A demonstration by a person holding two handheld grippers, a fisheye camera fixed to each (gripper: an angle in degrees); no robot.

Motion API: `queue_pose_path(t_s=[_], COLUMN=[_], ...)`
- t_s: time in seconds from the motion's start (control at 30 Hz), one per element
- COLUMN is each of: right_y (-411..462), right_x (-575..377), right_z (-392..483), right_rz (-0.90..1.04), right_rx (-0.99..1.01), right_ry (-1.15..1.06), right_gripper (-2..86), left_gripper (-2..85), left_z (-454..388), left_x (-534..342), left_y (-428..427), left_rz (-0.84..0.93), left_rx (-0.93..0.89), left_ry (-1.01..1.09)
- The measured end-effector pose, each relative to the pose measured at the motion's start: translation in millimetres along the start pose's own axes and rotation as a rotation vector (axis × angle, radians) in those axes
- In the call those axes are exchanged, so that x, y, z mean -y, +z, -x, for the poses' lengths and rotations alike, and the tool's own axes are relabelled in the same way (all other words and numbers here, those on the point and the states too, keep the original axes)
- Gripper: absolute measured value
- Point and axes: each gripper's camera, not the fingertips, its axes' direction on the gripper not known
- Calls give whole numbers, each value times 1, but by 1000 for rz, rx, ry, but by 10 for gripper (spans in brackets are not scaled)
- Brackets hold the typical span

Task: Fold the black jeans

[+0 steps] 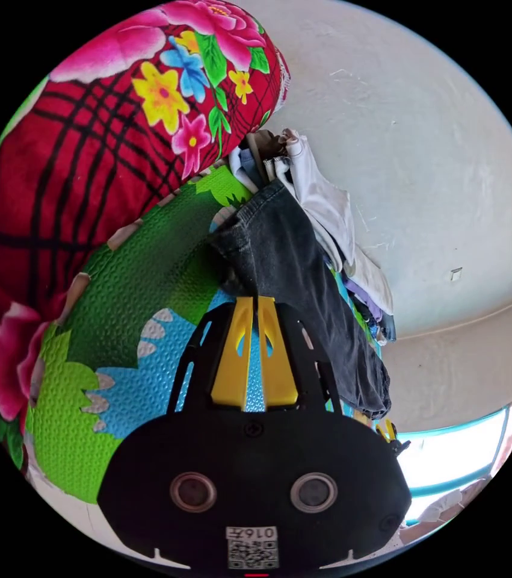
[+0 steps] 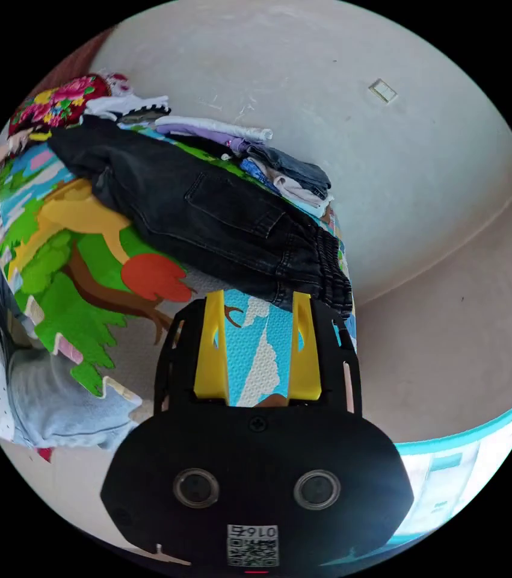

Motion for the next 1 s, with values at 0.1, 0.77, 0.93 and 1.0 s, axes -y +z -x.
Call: queue_pose_path(t_s=[0.1, 0.77, 0.93, 1.0], right_y=[0, 0, -19, -41], right_x=[12, 18, -10, -19], right_z=[36, 3, 6, 11], right_rz=[16, 27, -5, -20], right_rx=[-159, 250, 237, 214], right_ry=[-159, -168, 16, 100], right_gripper=[141, 26, 65, 68], left_gripper=[-9, -4, 1, 1], left_z=[-1, -42, -49, -98], left_x=[8, 94, 94, 84], left_y=[-27, -267, -363, -408], left_rz=[3, 229, 180, 147], left_rx=[-8, -19, -130, -59], left_ry=[5, 45, 63, 209])
